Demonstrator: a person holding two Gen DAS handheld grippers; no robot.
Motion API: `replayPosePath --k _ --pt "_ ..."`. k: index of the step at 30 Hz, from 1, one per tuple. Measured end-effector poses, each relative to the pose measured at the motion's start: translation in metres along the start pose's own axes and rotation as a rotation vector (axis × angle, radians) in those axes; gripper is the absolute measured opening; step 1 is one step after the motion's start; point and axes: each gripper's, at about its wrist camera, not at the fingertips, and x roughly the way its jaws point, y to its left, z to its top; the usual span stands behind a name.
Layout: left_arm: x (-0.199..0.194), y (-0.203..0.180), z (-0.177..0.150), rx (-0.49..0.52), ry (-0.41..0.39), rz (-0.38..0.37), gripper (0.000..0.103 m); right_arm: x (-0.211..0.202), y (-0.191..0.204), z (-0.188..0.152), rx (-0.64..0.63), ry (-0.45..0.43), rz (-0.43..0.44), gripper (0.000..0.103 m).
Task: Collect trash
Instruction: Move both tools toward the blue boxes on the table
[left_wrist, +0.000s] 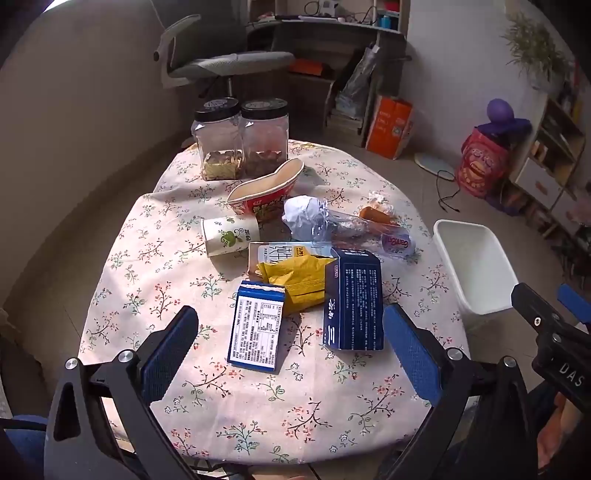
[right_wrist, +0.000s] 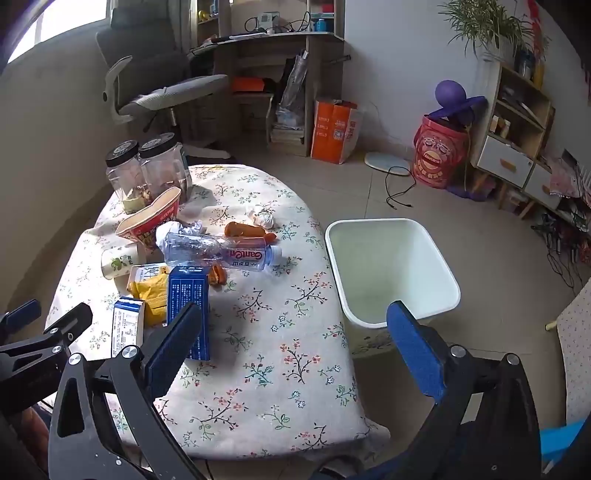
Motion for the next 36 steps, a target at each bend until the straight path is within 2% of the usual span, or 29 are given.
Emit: replayPosePath --k 5,8,36 --pt "0.003 0.001 -0.001 -0.010 0.016 -0.022 0.097 0.005 -0.021 0.000 0.000 -0.003 0.003 0.096" --pt "0.004 0.002 -0.002 -0.012 0.017 -0.025 0.097 -0.007 -0.036 0.002 0.009 -0.004 0.007 0.096" --pt "0.010 0.002 -0.007 -0.022 0.043 -0.048 0.097 -0.006 -0.039 0.002 0.018 0.003 0.013 0.096"
